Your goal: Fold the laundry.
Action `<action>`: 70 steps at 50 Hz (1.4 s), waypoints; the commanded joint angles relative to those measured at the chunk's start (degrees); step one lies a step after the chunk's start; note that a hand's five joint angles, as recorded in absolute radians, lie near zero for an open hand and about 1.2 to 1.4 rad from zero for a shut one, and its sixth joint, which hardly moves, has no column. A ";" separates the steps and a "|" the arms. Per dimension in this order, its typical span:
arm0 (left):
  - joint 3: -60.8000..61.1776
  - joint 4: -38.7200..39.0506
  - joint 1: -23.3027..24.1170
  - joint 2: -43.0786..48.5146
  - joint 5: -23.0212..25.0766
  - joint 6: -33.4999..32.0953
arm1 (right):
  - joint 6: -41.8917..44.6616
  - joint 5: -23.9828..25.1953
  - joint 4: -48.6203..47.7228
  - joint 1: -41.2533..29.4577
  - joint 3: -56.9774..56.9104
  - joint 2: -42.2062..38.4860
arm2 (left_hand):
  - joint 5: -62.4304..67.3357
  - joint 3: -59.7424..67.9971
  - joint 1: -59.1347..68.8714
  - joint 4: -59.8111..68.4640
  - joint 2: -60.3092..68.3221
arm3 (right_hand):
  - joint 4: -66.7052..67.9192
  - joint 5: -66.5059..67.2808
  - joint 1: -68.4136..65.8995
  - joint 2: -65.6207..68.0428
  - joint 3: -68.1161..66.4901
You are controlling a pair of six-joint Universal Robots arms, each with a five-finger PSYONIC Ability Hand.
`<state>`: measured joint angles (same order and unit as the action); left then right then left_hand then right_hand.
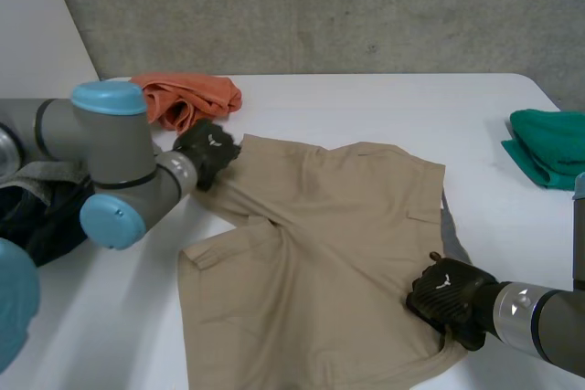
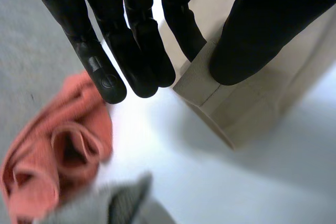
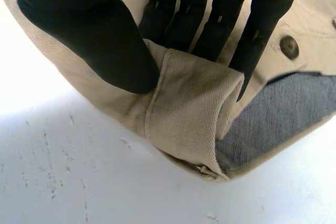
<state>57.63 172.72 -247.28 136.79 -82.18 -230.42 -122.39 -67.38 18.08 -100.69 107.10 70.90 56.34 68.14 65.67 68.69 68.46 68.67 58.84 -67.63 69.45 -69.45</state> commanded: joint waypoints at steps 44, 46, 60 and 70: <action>60.14 -8.46 12.35 -48.99 -11.68 36.96 | -29.65 0.33 -12.36 -1.17 -4.71 0.82 | -54.11 -55.91 -53.44 -56.46 -56.23 | 11.33 11.16 -12.37 10.55 -10.55; 60.23 -7.76 12.79 -48.47 -12.21 37.41 | -30.80 -0.64 -13.77 -1.09 -4.62 0.91 | -54.11 -55.91 -53.44 -56.46 -56.23 | 11.33 11.16 -12.37 10.55 -10.55; 56.55 -1.16 19.12 -39.59 -18.01 37.67 | -33.26 -2.41 -18.26 -0.38 -3.12 0.91 | -50.42 -52.22 -49.74 -52.77 -52.53 | 11.33 11.16 -12.37 10.55 -10.55; 51.71 2.79 20.00 -31.68 -20.65 37.15 | -33.09 -2.41 -18.43 -0.38 -2.77 0.82 | -12.80 -14.60 -12.13 -15.16 -14.92 | 11.33 11.16 -12.37 10.55 -10.55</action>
<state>111.49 173.07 -227.24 101.28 -101.95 -193.01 -155.61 -69.83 -0.43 -101.16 104.25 71.78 21.26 31.07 33.37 31.31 31.17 68.71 58.86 -67.63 69.46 -69.45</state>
